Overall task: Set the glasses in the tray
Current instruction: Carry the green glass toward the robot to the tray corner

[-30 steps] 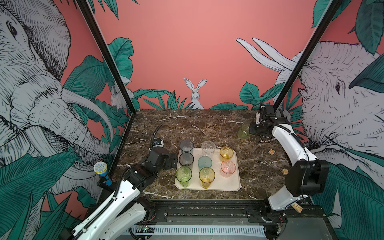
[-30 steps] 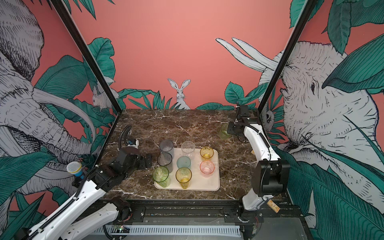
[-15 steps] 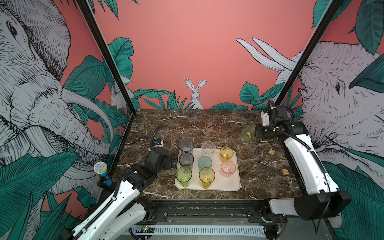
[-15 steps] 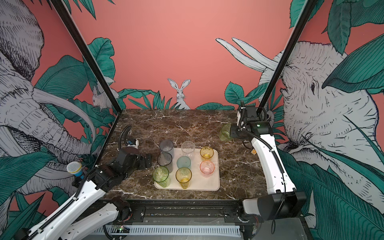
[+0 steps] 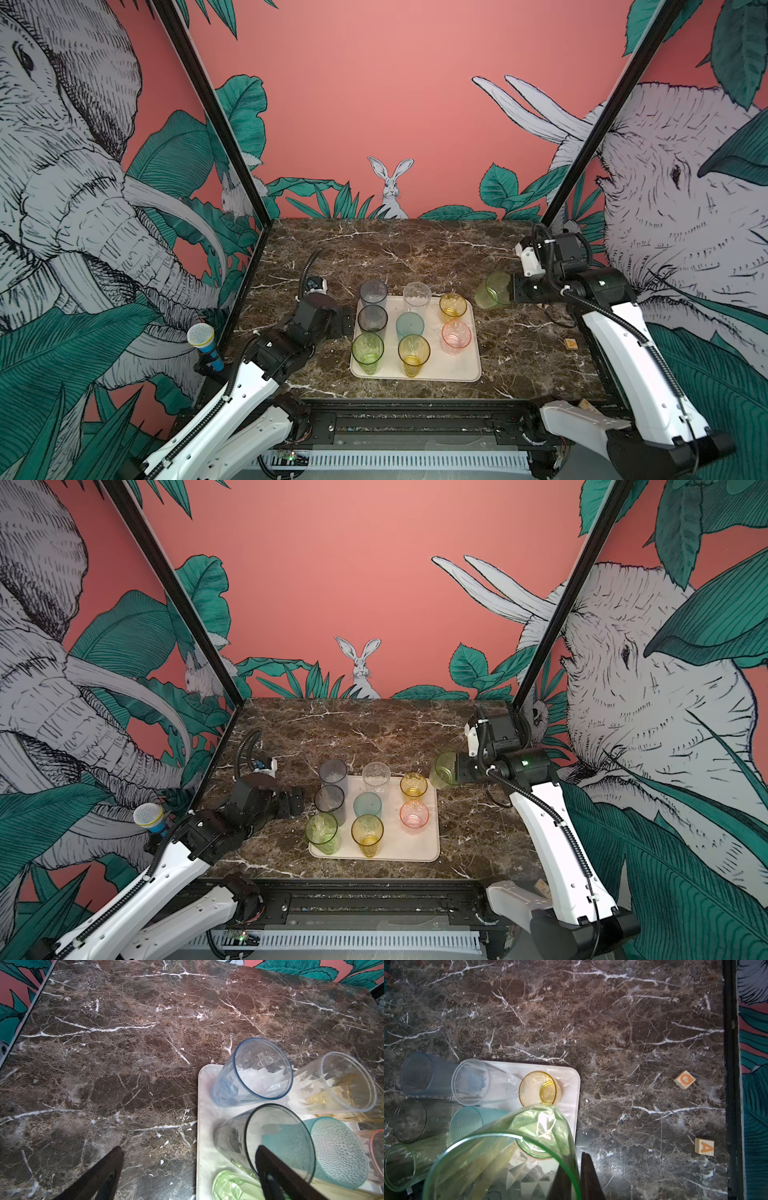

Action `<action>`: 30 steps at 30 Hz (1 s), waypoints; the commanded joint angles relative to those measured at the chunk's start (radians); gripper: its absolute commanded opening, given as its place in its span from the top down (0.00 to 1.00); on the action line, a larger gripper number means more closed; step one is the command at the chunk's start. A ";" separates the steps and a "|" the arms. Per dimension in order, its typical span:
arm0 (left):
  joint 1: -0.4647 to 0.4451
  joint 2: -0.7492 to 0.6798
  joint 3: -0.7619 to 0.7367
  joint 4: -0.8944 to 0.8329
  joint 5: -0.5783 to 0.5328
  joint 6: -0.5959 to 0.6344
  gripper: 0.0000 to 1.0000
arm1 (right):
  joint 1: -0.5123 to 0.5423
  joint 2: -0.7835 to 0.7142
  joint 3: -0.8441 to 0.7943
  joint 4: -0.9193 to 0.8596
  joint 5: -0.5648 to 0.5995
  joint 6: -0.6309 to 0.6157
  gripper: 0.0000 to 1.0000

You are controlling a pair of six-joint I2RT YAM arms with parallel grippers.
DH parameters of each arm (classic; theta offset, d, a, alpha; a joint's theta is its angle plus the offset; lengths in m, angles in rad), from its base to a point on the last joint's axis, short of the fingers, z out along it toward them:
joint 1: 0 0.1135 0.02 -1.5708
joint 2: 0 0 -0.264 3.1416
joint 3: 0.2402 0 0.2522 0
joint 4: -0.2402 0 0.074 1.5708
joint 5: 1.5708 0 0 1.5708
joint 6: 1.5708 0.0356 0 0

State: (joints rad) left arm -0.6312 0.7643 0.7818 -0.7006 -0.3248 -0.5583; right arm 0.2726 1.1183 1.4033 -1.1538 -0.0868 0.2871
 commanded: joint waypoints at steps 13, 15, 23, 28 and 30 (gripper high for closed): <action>0.007 0.000 0.033 -0.010 0.025 -0.028 0.01 | 0.187 -0.134 -0.153 -0.053 0.018 0.087 1.00; 0.007 0.006 0.036 -0.007 0.026 -0.026 0.01 | 0.211 -0.152 -0.169 -0.059 0.033 0.104 1.00; 0.007 0.042 0.059 -0.004 0.023 -0.018 0.01 | 0.309 -0.215 -0.201 -0.075 0.068 0.169 1.00; 0.008 0.049 0.053 0.009 0.033 -0.022 0.01 | 0.427 -0.224 -0.212 -0.084 0.126 0.229 1.00; 0.007 0.051 0.049 0.016 0.036 -0.023 0.01 | 0.478 -0.224 -0.226 -0.082 0.156 0.259 1.00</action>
State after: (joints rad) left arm -0.6312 0.8143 0.8154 -0.6960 -0.2935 -0.5659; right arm 0.7006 0.9039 1.1912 -1.2251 0.0067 0.4824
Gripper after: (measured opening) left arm 0.993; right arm 0.080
